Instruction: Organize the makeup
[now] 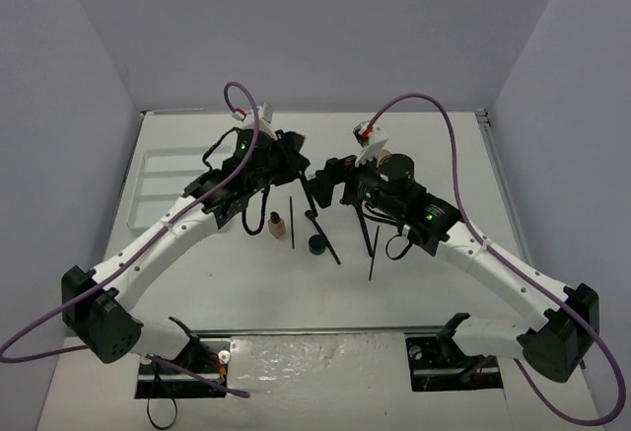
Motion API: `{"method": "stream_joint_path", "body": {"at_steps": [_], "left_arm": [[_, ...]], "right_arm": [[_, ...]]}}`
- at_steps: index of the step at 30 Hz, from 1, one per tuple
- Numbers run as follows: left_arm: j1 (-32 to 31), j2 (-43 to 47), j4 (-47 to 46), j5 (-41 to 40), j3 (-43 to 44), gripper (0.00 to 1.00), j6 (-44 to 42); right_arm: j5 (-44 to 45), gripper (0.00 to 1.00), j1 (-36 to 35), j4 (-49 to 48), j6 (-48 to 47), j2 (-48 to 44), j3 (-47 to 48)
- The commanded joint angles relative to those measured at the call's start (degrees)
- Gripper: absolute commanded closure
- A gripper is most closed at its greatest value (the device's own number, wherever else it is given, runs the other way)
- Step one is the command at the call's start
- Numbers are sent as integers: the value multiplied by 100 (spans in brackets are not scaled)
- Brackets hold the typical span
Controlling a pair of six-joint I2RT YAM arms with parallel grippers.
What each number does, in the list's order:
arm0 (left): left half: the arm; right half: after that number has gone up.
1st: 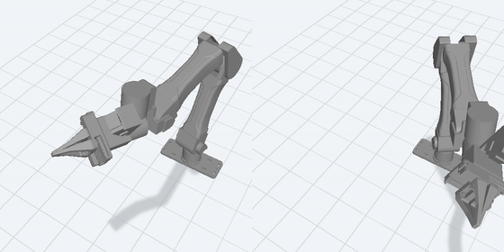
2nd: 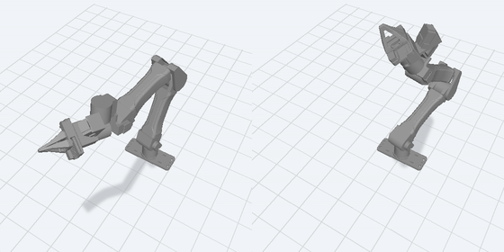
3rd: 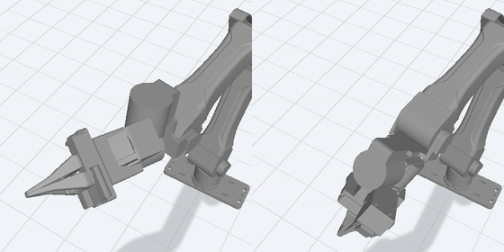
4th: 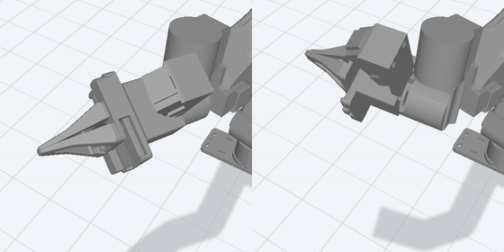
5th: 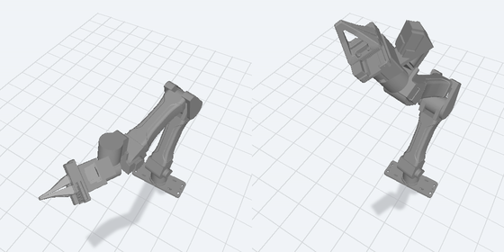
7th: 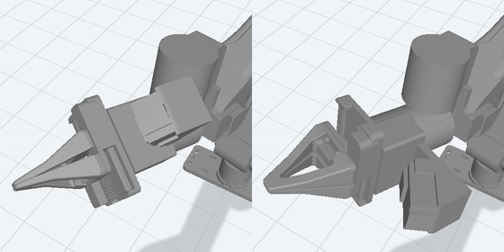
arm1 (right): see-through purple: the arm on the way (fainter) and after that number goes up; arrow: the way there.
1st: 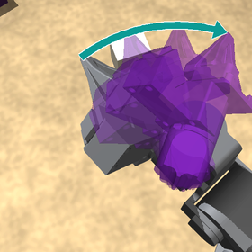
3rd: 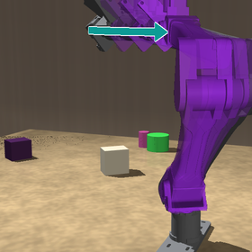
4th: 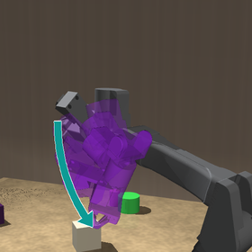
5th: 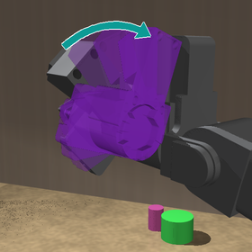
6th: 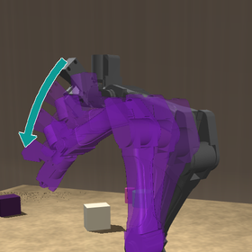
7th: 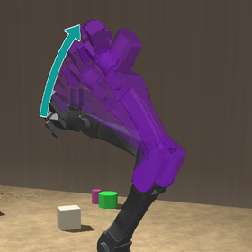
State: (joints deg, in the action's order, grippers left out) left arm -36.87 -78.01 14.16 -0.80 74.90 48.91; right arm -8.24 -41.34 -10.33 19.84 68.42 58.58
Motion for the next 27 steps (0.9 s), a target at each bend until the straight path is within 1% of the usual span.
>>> {"method": "stream_joint_path", "body": {"at_steps": [1, 5, 10, 12, 16, 20, 24, 25, 27], "left_arm": [[804, 819, -93, -301, -264, 100, 214], [1649, 1209, 88, -339, -689, 100, 331], [2860, 1446, 190, -285, -1121, 100, 616], [3212, 1426, 96, -266, -1231, 100, 756], [4064, 1156, -322, -160, -1528, 100, 1347], [4484, 662, -926, -161, -1737, 100, 2100], [4601, 21, -1411, -361, -1801, 100, 2708], [4602, -196, -1691, -402, -1790, 100, 2812], [4609, -472, -1781, -460, -1689, 100, 2991]], "right_arm": [[452, 0, 17, -44, -115, -489, -63], [672, 0, 102, 224, -177, -771, -208], [1005, 0, 214, 602, -318, -1058, -294], [1045, 0, 264, 672, -376, -1122, -327], [1145, 0, 368, 808, -499, -1259, -399], [1128, 0, 556, 921, -626, -1353, -427], [1066, 0, 801, 1015, -716, -1485, -468], [1049, 0, 881, 1015, -737, -1530, -492], [1035, 0, 949, 1101, -748, -1588, -527]]}}
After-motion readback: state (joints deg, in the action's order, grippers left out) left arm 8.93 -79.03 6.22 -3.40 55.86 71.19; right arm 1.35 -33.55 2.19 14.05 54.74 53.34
